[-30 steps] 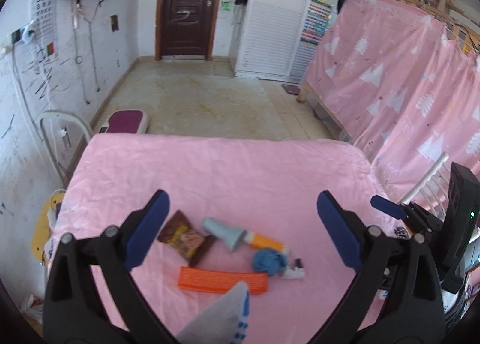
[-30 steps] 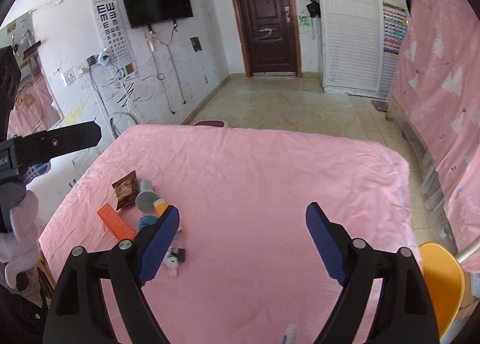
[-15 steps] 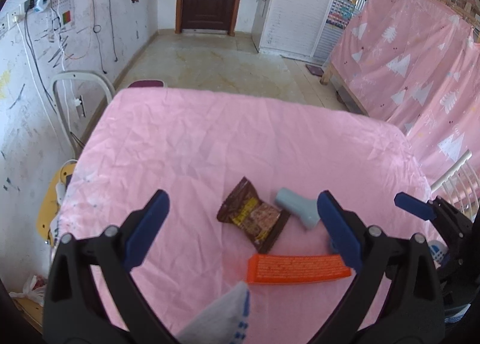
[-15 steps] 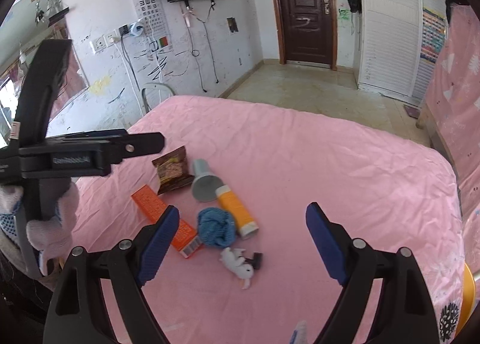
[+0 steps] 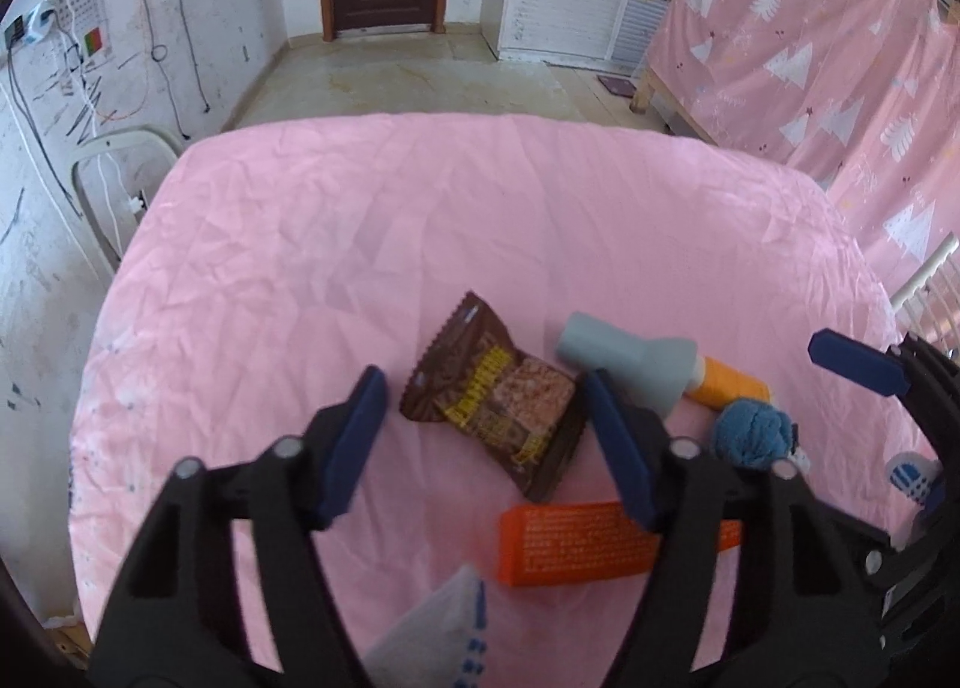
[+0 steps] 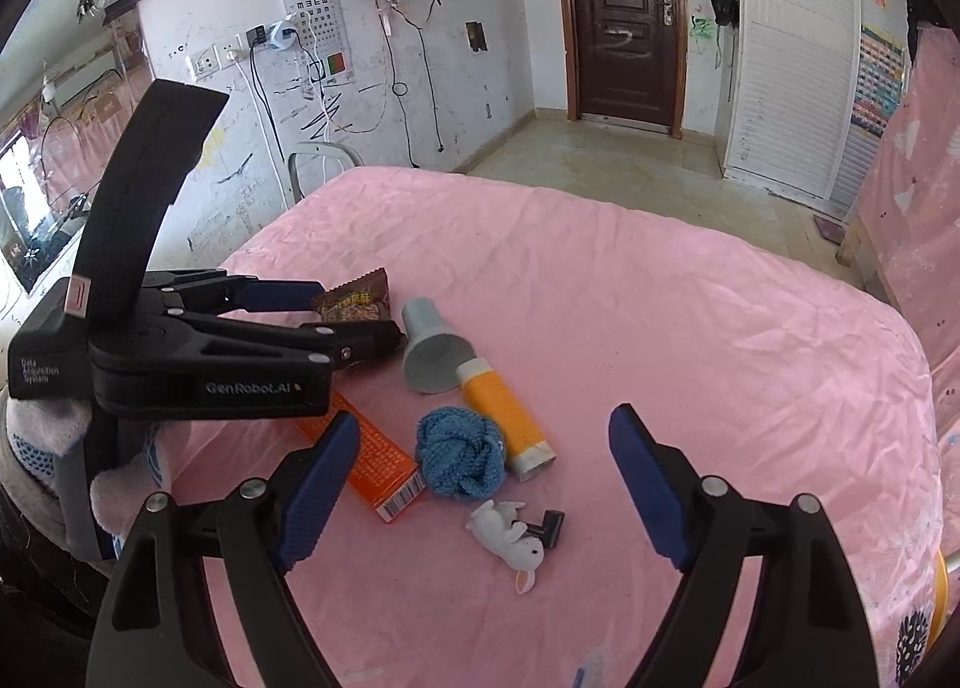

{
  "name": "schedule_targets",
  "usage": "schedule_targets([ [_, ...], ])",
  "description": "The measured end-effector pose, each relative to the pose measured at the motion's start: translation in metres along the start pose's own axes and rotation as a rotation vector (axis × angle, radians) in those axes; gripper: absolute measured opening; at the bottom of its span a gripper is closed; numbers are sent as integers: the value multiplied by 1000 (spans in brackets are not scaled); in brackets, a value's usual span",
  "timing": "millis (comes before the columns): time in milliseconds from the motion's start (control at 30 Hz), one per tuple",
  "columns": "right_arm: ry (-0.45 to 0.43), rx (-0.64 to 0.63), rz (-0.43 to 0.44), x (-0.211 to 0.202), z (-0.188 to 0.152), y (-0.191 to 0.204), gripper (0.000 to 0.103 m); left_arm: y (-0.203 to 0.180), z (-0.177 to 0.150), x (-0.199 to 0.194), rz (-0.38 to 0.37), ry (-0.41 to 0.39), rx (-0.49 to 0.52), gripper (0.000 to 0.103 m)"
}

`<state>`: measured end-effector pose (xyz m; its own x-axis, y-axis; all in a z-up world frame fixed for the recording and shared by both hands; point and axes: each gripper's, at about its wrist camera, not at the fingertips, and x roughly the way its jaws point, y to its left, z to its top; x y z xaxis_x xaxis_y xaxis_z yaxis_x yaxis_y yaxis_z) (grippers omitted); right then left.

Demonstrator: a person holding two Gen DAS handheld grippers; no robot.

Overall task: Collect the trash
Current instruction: 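Grasp the brown snack packet with the left tool while the right tool grasps the blue knit ball, then carry the packet and blue ball to the orange bucket and release both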

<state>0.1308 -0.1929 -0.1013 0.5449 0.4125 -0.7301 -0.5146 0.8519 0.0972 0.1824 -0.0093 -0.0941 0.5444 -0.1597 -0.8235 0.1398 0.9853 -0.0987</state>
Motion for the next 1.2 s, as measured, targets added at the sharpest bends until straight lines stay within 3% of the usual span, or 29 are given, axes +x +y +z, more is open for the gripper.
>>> schedule_targets([
  [67,5,0,-2,2,-1,-1,56,-4,-1,0,12,-14,20,42],
  [133,14,-2,7,5,-2,-1,47,-6,-1,0,-2,-14,25,34],
  [200,12,2,21,4,-2,-1,40,-8,-1,-1,-6,-17,26,32],
  [367,18,-8,42,5,-2,4,11,-5,-1,-6,-21,-24,2,29],
  [767,-37,24,54,-17,-5,-4,8,-3,0,-37,21,-94,-18,29],
  [1200,-168,106,26,-80,-16,-48,8,-54,11,-78,-10,-182,58,29],
])
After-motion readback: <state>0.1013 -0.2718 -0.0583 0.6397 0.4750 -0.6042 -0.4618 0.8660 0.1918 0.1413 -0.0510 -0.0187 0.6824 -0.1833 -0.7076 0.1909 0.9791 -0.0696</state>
